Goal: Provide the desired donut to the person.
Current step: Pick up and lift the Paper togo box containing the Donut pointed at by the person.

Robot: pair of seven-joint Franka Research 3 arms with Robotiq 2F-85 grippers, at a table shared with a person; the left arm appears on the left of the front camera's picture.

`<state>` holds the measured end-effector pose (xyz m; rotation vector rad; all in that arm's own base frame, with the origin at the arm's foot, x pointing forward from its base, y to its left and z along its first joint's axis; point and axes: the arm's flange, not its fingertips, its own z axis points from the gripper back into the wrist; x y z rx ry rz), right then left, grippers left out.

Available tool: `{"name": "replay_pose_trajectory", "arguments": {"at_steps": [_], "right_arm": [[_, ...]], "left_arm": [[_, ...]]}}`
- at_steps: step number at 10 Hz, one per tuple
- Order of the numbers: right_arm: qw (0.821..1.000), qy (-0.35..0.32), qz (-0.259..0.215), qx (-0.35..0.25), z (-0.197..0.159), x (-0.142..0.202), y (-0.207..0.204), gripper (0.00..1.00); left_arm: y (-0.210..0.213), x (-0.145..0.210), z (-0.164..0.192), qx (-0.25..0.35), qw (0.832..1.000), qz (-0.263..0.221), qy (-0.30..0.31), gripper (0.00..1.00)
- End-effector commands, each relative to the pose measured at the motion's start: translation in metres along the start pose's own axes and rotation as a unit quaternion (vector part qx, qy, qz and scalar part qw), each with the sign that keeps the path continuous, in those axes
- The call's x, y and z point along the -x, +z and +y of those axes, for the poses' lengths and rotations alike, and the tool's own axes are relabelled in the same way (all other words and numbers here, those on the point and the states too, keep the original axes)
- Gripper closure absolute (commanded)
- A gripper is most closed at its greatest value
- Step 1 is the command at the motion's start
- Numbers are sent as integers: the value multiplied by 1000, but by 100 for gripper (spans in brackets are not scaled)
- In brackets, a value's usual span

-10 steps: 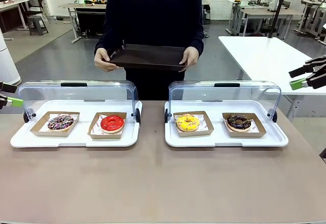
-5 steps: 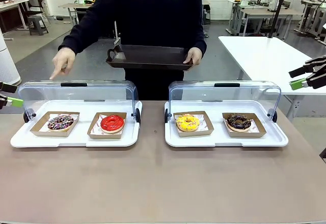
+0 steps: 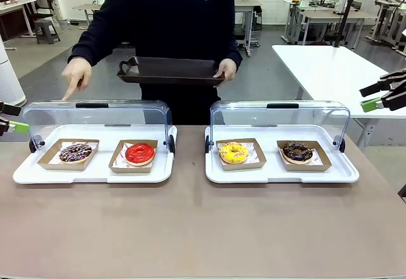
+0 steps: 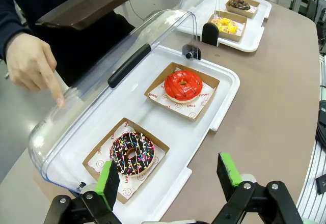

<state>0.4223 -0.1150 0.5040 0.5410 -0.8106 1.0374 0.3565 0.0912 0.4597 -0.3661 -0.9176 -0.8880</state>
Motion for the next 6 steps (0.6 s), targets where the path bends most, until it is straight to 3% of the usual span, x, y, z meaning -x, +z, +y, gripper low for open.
{"name": "replay_pose_trajectory", "arguments": {"at_steps": [1,6], "right_arm": [[1000,0,1,-6,1,1,-1,0],[1000,0,1,-6,1,1,-1,0]], "left_arm": [[-1,2,4,1,1000,-12,-7,0],[-1,2,4,1,1000,-12,-7,0]]}}
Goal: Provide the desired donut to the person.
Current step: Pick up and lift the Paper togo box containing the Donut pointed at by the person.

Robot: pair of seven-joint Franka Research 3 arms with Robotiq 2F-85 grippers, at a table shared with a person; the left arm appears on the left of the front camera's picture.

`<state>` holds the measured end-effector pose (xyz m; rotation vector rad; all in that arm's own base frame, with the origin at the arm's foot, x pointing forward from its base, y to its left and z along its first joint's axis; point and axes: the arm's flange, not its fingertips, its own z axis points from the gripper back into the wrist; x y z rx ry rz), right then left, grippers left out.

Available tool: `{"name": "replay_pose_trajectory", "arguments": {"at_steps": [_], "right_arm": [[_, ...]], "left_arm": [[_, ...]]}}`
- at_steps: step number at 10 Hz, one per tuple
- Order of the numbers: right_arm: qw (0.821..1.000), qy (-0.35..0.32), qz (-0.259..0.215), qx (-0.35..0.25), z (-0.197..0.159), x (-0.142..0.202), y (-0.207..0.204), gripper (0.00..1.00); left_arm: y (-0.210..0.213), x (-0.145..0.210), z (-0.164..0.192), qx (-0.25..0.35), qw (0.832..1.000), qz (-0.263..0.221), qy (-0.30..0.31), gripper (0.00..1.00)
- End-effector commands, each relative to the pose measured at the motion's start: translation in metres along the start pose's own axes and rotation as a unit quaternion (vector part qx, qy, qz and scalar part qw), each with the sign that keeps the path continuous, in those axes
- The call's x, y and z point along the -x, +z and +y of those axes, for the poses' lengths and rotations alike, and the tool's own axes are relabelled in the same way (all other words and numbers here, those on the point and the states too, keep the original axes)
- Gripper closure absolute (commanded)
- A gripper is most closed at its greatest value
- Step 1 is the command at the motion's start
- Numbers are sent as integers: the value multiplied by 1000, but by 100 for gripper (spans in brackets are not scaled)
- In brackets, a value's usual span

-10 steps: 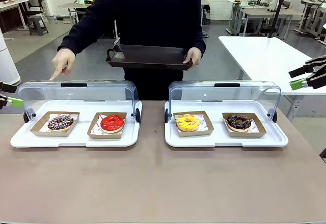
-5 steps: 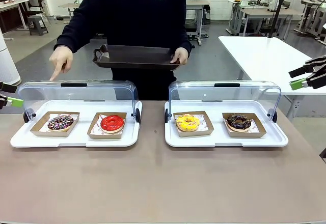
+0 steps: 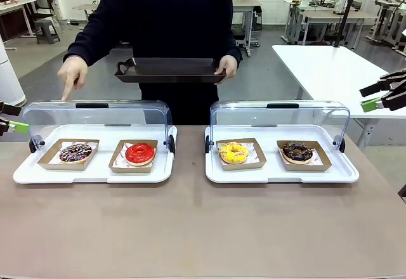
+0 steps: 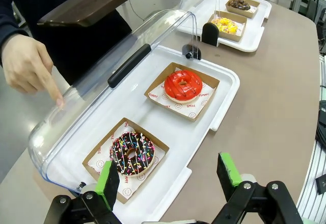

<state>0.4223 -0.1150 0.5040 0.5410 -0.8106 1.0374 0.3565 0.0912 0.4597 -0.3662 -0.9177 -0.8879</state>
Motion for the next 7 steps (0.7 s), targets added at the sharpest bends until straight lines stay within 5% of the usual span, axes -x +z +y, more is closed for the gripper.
{"name": "replay_pose_trajectory", "arguments": {"at_steps": [1,7], "right_arm": [[1000,0,1,-6,1,1,-1,0],[1000,0,1,-6,1,1,-1,0]], "left_arm": [[-1,2,4,1,1000,-12,-7,0],[-1,2,4,1,1000,-12,-7,0]]}}
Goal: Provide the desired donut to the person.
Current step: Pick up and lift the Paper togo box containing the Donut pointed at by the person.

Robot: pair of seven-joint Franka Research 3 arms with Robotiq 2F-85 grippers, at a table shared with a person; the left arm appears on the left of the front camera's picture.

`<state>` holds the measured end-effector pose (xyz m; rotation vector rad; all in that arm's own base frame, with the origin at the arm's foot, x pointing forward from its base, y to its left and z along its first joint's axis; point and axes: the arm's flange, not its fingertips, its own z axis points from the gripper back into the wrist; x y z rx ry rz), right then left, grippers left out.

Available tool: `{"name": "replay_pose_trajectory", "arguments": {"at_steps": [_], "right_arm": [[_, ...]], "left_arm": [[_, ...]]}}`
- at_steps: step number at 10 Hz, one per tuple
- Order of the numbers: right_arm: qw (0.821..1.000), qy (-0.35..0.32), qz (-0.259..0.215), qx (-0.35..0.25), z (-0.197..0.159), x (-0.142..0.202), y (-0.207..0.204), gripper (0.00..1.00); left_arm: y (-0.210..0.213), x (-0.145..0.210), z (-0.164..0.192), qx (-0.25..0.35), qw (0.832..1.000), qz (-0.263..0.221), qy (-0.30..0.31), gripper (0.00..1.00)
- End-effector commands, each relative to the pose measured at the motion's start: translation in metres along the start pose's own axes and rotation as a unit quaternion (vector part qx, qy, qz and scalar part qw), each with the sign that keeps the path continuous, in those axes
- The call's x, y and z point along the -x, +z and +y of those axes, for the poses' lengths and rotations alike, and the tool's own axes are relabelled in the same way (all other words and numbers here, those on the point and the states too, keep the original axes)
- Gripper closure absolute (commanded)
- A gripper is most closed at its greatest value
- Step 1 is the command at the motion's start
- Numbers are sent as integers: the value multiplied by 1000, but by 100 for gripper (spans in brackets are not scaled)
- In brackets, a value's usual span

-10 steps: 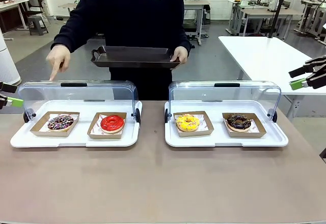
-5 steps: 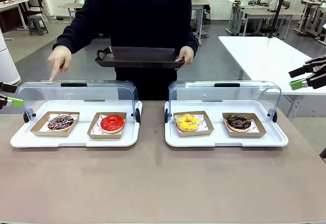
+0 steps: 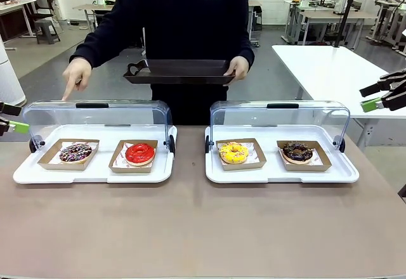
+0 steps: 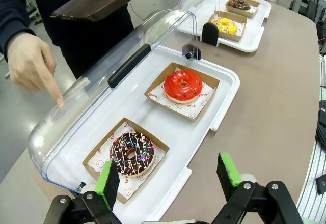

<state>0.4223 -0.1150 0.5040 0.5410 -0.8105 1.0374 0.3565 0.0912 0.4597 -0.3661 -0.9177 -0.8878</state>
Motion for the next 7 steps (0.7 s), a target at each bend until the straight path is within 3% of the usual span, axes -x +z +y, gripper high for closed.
{"name": "replay_pose_trajectory", "arguments": {"at_steps": [1,7], "right_arm": [[1000,0,1,-6,1,1,-1,0],[1000,0,1,-6,1,1,-1,0]], "left_arm": [[-1,2,4,1,1000,-12,-7,0],[-1,2,4,1,1000,-12,-7,0]]}}
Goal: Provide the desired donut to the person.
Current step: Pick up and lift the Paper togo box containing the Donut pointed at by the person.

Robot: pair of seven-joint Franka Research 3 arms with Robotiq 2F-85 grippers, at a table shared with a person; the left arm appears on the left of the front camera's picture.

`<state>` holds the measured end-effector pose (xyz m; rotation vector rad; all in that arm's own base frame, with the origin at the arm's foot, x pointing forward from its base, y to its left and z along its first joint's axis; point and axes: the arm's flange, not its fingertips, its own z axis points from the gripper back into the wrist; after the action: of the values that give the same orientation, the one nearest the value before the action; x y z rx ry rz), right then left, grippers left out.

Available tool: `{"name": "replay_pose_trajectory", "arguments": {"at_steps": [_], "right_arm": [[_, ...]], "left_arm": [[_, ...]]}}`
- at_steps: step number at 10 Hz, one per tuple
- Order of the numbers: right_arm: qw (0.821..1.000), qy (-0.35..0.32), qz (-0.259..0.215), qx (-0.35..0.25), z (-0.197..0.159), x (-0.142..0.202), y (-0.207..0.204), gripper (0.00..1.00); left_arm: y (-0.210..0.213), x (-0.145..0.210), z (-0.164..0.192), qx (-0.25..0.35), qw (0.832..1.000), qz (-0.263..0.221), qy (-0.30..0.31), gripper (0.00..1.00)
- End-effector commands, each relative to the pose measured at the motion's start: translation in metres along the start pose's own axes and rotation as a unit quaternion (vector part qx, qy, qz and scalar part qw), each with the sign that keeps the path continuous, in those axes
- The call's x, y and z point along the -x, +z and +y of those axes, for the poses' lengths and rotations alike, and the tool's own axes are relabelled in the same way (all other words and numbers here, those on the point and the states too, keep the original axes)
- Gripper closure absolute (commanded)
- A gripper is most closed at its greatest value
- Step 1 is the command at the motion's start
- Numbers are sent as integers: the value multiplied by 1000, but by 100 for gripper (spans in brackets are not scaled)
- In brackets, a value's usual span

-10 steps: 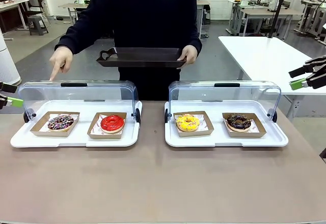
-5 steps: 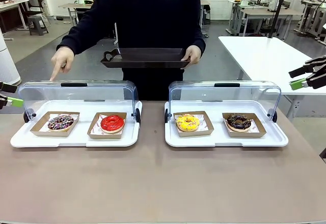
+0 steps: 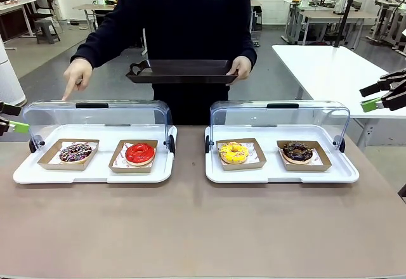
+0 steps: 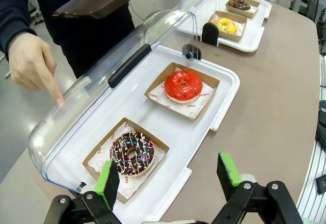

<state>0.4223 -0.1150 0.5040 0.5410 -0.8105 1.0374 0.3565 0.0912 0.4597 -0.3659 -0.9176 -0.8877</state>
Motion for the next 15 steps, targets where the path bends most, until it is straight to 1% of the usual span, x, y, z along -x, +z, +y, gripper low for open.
{"name": "replay_pose_trajectory", "arguments": {"at_steps": [1,2,3,4,5,6,8,10,11,14,15], "right_arm": [[1000,0,1,-6,1,1,-1,0],[1000,0,1,-6,1,1,-1,0],[1000,0,1,-6,1,1,-1,0],[1000,0,1,-6,1,1,-1,0],[1000,0,1,-6,1,1,-1,0],[1000,0,1,-6,1,1,-1,0],[1000,0,1,-6,1,1,-1,0],[1000,0,1,-6,1,1,-1,0],[1000,0,1,-6,1,1,-1,0],[1000,0,1,-6,1,1,-1,0],[1000,0,1,-6,1,1,-1,0]], "left_arm": [[-1,2,4,2,1000,-12,-7,0],[-1,2,4,2,1000,-12,-7,0],[0,0,0,0,1000,0,0,0],[-16,-6,4,4,999,47,-22,0],[-28,-5,6,10,997,76,-30,0],[-33,-3,10,16,996,88,-32,0],[-37,9,11,0,987,135,-84,0],[-42,18,10,-3,980,159,-119,0],[-49,22,10,-5,971,184,-153,0],[-73,33,20,0,945,249,-212,0],[-82,36,24,7,931,268,-248,0]]}}
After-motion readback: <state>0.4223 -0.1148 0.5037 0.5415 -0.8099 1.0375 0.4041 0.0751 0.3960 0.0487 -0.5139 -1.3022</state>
